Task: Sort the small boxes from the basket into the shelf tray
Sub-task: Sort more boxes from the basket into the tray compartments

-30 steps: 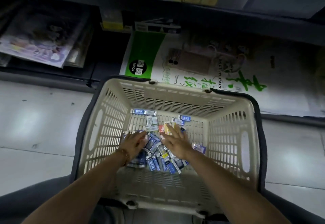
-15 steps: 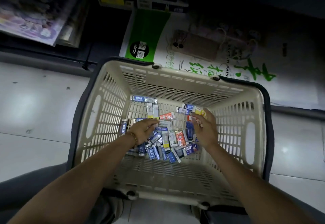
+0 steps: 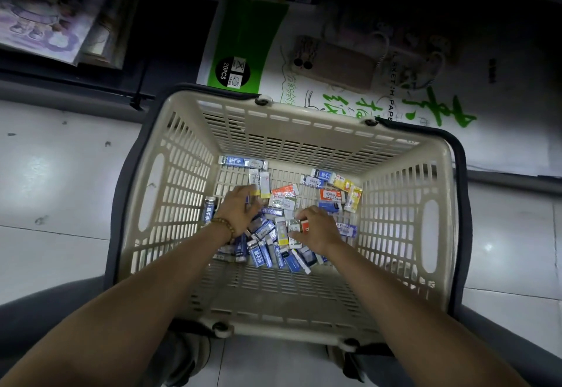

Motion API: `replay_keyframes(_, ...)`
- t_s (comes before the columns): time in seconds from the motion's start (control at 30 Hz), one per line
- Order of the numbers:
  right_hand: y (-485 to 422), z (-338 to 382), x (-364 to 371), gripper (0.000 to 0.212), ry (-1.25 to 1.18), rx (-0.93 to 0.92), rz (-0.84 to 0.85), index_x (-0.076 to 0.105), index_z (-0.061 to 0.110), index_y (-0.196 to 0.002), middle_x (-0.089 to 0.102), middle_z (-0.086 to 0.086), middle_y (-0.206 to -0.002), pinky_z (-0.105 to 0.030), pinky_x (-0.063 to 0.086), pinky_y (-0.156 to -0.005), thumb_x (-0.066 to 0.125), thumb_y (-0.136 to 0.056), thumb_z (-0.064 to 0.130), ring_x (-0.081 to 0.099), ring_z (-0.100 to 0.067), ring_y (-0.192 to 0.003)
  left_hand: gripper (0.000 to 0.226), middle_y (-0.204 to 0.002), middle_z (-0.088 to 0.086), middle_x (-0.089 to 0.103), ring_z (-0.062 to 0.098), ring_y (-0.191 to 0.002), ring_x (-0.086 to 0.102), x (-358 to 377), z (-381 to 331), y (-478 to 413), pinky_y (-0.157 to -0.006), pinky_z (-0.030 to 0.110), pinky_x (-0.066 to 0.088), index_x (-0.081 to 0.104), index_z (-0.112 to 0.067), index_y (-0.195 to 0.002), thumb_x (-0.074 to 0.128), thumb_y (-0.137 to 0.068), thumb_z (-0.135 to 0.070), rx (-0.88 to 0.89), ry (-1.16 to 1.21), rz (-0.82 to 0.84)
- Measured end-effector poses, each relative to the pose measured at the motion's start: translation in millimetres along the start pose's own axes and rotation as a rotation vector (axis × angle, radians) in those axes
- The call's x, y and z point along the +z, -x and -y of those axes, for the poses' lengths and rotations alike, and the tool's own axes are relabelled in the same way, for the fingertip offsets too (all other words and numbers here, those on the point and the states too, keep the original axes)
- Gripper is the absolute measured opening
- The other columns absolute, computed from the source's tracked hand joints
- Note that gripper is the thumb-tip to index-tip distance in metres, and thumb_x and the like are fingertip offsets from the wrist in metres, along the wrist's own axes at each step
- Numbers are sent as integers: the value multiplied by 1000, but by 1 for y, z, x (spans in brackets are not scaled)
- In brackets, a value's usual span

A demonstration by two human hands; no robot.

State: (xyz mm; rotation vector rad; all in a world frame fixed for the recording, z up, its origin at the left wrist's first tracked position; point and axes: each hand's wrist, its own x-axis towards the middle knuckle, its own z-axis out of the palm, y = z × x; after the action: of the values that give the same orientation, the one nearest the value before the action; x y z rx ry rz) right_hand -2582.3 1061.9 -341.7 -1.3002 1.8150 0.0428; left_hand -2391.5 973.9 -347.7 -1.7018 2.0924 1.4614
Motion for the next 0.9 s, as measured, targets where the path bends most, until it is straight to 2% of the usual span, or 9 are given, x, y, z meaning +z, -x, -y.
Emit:
replay_keyframes(0.13,1,-6,-2,47,-103,84,108,51,15,-119,57,-2,-124,-29,39,-97,73,-80,32,55,-21,-113,35,-123,10,54,27,-120,49,-7,-8,-25,-96,27,38,51,-10,-122,48,-95,-32,-205,267,-69)
replay_keyframes(0.23,3,-12,2,48,-174,157,150,50,16,-121,61,0,-116,-27,41,-91,73,-81,29,58,-21,-107,41,-117,7,62,24,-109,56,-10,-11,-41,-87,23,39,57,-10,-117,60,-87,-38,-327,311,-173)
replay_keyframes(0.37,9,-11,11,14,-523,152,21,56,11,-90,55,7,-77,-35,51,-82,69,-85,14,57,-20,-81,36,-110,2,66,21,-103,60,-4,-18,-54,-81,22,44,66,-14,-101,73,-76,-38,-367,284,-266)
replay_keyframes(0.47,10,-12,8,3,-695,196,-137,60,9,-87,62,0,-80,-24,48,-69,63,-88,8,58,-16,-75,34,-103,8,68,20,-96,63,0,-19,-59,-79,25,50,65,-11,-94,79,-71,-32,-344,253,-274)
replay_keyframes(0.57,6,-19,-3,10,-709,249,-364,64,3,-96,65,-5,-89,-14,46,-65,58,-91,10,59,-13,-78,39,-106,11,63,20,-95,62,2,-20,-59,-81,33,53,62,-11,-92,82,-66,-33,-316,208,-249)
replay_keyframes(0.63,4,-20,-10,11,-721,270,-468,62,6,-98,65,-4,-90,-21,49,-62,59,-91,13,59,-13,-80,40,-104,5,62,15,-89,60,2,-23,-58,-71,28,52,58,-15,-88,83,-64,-35,-306,161,-251)
replay_keyframes(0.73,3,-18,-15,9,-690,241,-587,61,9,-98,60,6,-86,-3,42,-59,61,-90,13,55,-8,-77,39,-92,-3,62,10,-78,55,1,-27,-55,-55,21,43,51,-21,-86,80,-67,-39,-269,67,-203)
replay_keyframes(0.83,4,-9,-13,12,-650,135,-434,67,3,-97,66,-3,-86,1,42,-62,62,-89,10,59,-5,-73,42,-103,5,65,19,-96,61,2,-25,-56,-80,31,52,57,-17,-102,77,-72,-38,-260,24,-88)
replay_keyframes(0.9,5,0,-5,18,-588,109,-262,69,-1,-100,70,-13,-94,-9,49,-74,64,-88,11,66,-18,-81,52,-114,10,63,24,-108,58,6,-24,-56,-93,34,48,60,-10,-116,75,-74,-38,-262,30,-27)
